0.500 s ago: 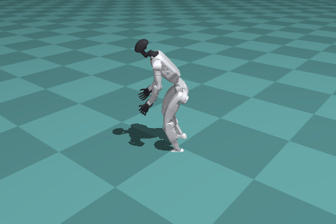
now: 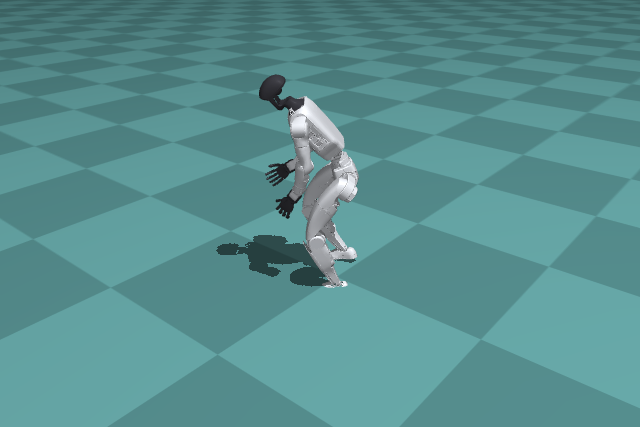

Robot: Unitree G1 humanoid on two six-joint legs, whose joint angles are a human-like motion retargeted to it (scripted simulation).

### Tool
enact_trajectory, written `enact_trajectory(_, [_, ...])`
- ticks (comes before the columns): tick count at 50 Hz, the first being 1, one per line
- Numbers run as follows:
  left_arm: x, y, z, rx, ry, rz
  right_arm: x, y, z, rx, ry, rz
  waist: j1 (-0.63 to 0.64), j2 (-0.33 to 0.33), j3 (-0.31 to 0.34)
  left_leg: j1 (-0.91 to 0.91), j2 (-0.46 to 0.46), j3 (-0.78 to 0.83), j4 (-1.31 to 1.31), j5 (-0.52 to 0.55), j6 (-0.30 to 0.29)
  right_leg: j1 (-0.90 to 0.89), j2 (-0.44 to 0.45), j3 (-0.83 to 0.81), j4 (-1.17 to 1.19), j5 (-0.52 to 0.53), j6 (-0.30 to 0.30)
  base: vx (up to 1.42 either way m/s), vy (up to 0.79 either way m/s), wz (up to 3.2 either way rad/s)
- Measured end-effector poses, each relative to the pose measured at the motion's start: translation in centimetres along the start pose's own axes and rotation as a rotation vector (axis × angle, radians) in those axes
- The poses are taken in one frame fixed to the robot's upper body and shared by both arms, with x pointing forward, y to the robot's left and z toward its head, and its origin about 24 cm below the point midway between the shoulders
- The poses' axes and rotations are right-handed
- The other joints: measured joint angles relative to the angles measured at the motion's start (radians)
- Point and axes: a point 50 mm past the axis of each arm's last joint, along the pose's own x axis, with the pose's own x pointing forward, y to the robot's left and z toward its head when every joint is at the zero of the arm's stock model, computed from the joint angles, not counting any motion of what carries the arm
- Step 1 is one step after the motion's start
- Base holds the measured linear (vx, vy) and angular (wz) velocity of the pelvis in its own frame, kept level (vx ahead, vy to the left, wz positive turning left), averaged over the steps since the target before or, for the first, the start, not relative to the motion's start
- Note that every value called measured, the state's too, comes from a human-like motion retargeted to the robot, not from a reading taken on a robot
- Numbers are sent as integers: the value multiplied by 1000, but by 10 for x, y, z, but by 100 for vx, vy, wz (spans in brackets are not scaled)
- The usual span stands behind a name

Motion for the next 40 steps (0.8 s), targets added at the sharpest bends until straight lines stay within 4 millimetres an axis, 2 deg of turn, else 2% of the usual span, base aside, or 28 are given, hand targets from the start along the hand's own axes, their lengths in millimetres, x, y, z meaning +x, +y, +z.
enact_trajectory(2, [-2, 4, -7, 31, 17, 43, -1, 0, 1, -21, -19, -6, -5, -3, 1, -27, 5, 14, 65, -37, 11, 0, -10, -3, 59, -46, -16, -1, 3, -19])
enact_trajectory(5, [0, 19, -9, 88, 24, 155, -2, 6, 4, -79, -63, -15, 2, -2, 16, -7, 24, 31, 95, -79, 17, 50, 16, -16, 98, -112, -35, 2, 1, -30])
enact_trajectory(9, [0, 42, -14, 147, 46, 302, -5, 8, -2, -182, -85, -11, 7, -13, 14, 20, 29, 51, 118, -101, 17, 134, 56, -31, 117, -183, -46, 0, 0, 0])
enact_trajectory(15, [-3, 72, -19, 213, 70, 480, -10, 10, -14, -376, -109, 42, 18, -24, -6, 86, 35, 72, 123, -104, 12, 285, 144, -48, 34, -263, -52, 0, -1, -7])
enact_trajectory(20, [-5, 83, -20, 283, 67, 553, -11, 14, -19, -562, -166, 133, 42, -6, -15, 138, 73, 85, 146, -111, 0, 397, 205, -70, -75, -340, -88, -4, -5, -34])
enact_trajectory(25, [-3, 81, -12, 362, 20, 571, -9, 23, -19, -750, -258, 241, 61, 33, -10, 157, 125, 90, 212, -118, -20, 457, 247, -82, -118, -395, -134, -8, -5, -35])
enact_trajectory(30, [0, 67, -1, 422, -51, 561, -5, 34, -16, -897, -353, 331, 63, 69, 5, 145, 167, 96, 292, -86, -43, 467, 273, -70, -99, -404, -158, -8, -5, -20])
enact_trajectory(40, [0, 45, 15, 465, -178, 541, -5, 50, -11, -1021, -464, 474, 49, 87, 9, 150, 189, 104, 353, -47, -32, 434, 274, -24, -56, -412, -172, -1, 0, -1])
